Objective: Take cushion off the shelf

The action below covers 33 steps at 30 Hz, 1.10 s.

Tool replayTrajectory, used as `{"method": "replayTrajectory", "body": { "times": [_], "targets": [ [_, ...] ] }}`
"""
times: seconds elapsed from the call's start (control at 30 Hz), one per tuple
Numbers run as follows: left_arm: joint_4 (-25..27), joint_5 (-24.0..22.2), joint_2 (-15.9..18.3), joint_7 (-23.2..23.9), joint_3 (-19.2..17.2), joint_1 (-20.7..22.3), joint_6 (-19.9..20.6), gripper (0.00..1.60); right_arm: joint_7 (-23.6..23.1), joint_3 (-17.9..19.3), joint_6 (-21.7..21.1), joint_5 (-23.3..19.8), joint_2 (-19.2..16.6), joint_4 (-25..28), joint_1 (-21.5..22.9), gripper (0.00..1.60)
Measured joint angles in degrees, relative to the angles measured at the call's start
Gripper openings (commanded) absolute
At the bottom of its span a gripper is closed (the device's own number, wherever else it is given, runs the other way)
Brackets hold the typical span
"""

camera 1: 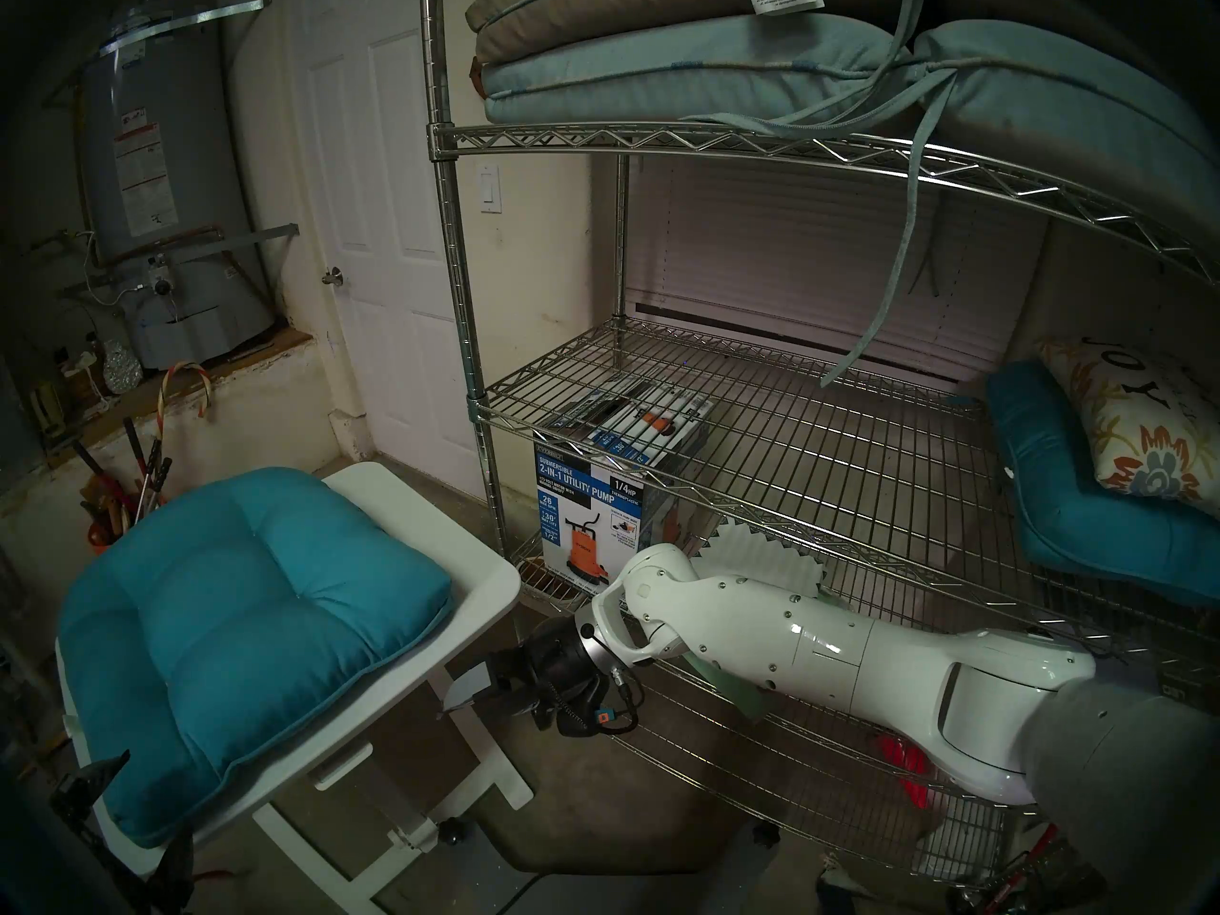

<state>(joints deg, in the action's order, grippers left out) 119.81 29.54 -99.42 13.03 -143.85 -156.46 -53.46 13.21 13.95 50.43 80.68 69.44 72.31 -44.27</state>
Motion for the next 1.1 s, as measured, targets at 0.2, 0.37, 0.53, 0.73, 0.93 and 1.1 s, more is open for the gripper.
{"method": "replayTrajectory", "body": {
  "times": [0.2, 0.37, 0.53, 0.73, 0.93, 1.1],
  "targets": [
    [2.61, 0.02, -0.16, 0.44, 1.55, 0.76, 1.36, 1.6, 0.02, 0.97, -0.37, -0.48, -2.62, 2.36, -0.16, 1.6],
    [4.46, 0.11, -0.09, 1.09, 2.65, 1.51, 2.64, 1.6, -0.02, 1.9, -0.73, -1.07, -5.13, 4.72, -0.3, 1.6],
    [6.3, 0.13, 0.23, 2.2, 3.55, 2.14, 3.83, 1.6, -0.22, 2.92, -1.3, -1.87, -7.66, 7.38, -0.72, 1.6],
    [7.74, 0.2, 0.58, 3.46, 4.48, 2.95, 4.83, 1.6, -1.45, 3.97, -1.97, -3.15, -10.55, 11.47, -1.66, 1.6],
    [8.91, 0.15, 0.87, 4.53, 4.67, 3.58, 5.49, 1.6, -3.84, 5.18, -2.56, -4.86, -13.91, 16.52, -2.7, 1.6],
    [9.64, 0.06, 1.11, 5.12, 4.56, 3.96, 5.83, 1.6, -5.6, 6.25, -2.99, -6.36, -16.31, 20.4, -3.35, 1.6]
  ]
}}
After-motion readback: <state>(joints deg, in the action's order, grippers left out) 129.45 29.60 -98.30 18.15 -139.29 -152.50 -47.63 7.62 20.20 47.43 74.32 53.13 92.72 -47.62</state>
